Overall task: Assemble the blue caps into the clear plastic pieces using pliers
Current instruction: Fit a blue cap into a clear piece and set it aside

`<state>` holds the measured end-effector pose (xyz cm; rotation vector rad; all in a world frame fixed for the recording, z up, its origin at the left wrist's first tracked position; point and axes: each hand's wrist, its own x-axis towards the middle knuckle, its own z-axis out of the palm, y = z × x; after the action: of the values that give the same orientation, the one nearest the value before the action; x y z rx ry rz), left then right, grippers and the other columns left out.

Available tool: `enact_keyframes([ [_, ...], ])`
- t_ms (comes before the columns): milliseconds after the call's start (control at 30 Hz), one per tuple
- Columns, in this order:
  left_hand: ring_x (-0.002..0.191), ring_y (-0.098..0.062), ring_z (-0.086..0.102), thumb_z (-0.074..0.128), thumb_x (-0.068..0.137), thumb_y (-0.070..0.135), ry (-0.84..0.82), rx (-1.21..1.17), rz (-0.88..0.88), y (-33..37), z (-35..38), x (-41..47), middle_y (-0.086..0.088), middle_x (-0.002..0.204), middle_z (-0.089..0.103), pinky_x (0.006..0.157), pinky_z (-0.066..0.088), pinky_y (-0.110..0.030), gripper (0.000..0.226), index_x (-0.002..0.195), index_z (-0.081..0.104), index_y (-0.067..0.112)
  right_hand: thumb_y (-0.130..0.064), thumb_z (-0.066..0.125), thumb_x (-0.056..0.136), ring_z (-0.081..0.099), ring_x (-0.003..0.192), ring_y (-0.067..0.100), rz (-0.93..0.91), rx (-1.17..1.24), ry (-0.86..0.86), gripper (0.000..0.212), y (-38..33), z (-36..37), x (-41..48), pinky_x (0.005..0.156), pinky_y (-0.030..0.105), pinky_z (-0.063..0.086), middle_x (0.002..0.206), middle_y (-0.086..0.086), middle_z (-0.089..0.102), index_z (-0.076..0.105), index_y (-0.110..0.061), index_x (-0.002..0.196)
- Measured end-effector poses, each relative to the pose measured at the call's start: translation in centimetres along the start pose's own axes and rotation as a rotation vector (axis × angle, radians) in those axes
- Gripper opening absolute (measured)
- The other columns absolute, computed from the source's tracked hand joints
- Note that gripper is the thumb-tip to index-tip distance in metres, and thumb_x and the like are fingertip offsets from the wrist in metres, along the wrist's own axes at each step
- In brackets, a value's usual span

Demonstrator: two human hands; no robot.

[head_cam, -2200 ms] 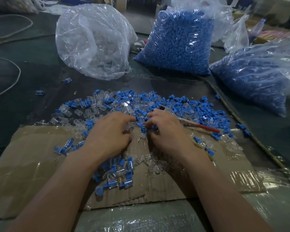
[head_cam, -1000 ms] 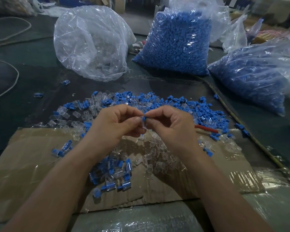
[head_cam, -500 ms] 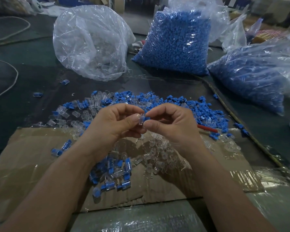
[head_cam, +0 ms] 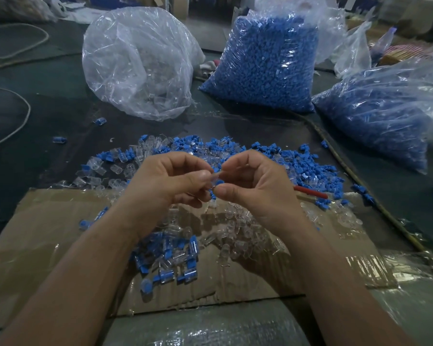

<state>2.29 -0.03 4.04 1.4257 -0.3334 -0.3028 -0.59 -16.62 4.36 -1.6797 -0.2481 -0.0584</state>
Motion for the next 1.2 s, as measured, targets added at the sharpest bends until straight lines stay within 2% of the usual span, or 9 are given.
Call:
enact_keyframes([
  [200, 0.056, -0.015, 0.066, 0.07, 0.058, 0.015, -0.05, 0.157, 0.014, -0.1, 0.4, -0.2, -0.008, 0.064, 0.069, 0.053, 0.052, -0.019, 0.016, 0.074, 0.069, 0.012, -0.004, 0.078, 0.06, 0.068, 0.072, 0.01, 0.022, -0.104, -0.048, 0.036, 0.4, -0.1, 0.1, 0.066, 0.021, 0.055, 0.071, -0.01, 0.07, 0.053, -0.023, 0.079],
  [367, 0.05, -0.016, 0.064, 0.071, 0.055, 0.012, 0.024, 0.072, -0.045, 0.0, 0.6, -0.1, -0.009, 0.06, 0.068, 0.048, 0.051, -0.02, 0.009, 0.064, 0.068, 0.011, -0.018, 0.075, 0.057, 0.068, 0.075, 0.008, -0.063, -0.081, -0.049, 0.029, 0.5, -0.1, 0.0, 0.066, 0.018, 0.053, 0.075, -0.011, 0.07, 0.059, -0.026, 0.081],
  [467, 0.047, -0.016, 0.063, 0.068, 0.051, 0.01, 0.065, -0.011, -0.091, 0.0, 0.5, 0.0, -0.009, 0.057, 0.066, 0.045, 0.05, -0.021, 0.007, 0.058, 0.069, 0.011, -0.001, 0.072, 0.068, 0.067, 0.079, 0.004, -0.137, -0.116, -0.075, 0.033, 0.7, -0.1, 0.1, 0.07, 0.015, 0.051, 0.08, -0.017, 0.069, 0.066, -0.026, 0.088],
  [533, 0.047, -0.015, 0.063, 0.068, 0.051, 0.01, 0.063, -0.014, -0.115, 0.0, 0.4, 0.1, -0.008, 0.056, 0.066, 0.044, 0.05, -0.02, 0.006, 0.056, 0.07, 0.012, 0.003, 0.07, 0.069, 0.065, 0.079, 0.001, -0.195, -0.166, -0.063, 0.035, 0.9, 0.0, 0.1, 0.071, 0.013, 0.05, 0.079, -0.02, 0.068, 0.066, -0.024, 0.091],
  [667, 0.048, -0.015, 0.063, 0.069, 0.05, 0.012, 0.038, -0.022, -0.149, -0.1, 0.5, 0.0, -0.007, 0.058, 0.067, 0.045, 0.049, -0.019, 0.008, 0.057, 0.071, 0.015, -0.003, 0.071, 0.069, 0.064, 0.075, -0.002, -0.274, -0.238, -0.021, 0.03, 1.3, 0.0, 0.1, 0.069, 0.011, 0.049, 0.074, -0.021, 0.066, 0.066, -0.019, 0.095],
  [833, 0.047, -0.016, 0.063, 0.069, 0.05, 0.011, 0.045, -0.058, -0.165, -0.2, 0.5, 0.0, -0.01, 0.058, 0.066, 0.044, 0.049, -0.019, 0.007, 0.057, 0.07, 0.011, -0.009, 0.07, 0.07, 0.062, 0.073, -0.006, -0.358, -0.35, 0.012, 0.03, 1.3, 0.0, 0.2, 0.066, 0.008, 0.047, 0.072, -0.023, 0.061, 0.064, -0.02, 0.096],
  [1200, 0.047, -0.016, 0.063, 0.069, 0.05, 0.009, 0.052, -0.074, -0.18, -0.1, 0.6, 0.0, -0.011, 0.058, 0.066, 0.043, 0.049, -0.019, 0.01, 0.06, 0.068, 0.009, -0.014, 0.07, 0.071, 0.062, 0.072, -0.005, -0.417, -0.413, 0.04, 0.026, 1.5, -0.1, 0.2, 0.067, 0.009, 0.049, 0.074, -0.024, 0.061, 0.064, -0.022, 0.095],
])
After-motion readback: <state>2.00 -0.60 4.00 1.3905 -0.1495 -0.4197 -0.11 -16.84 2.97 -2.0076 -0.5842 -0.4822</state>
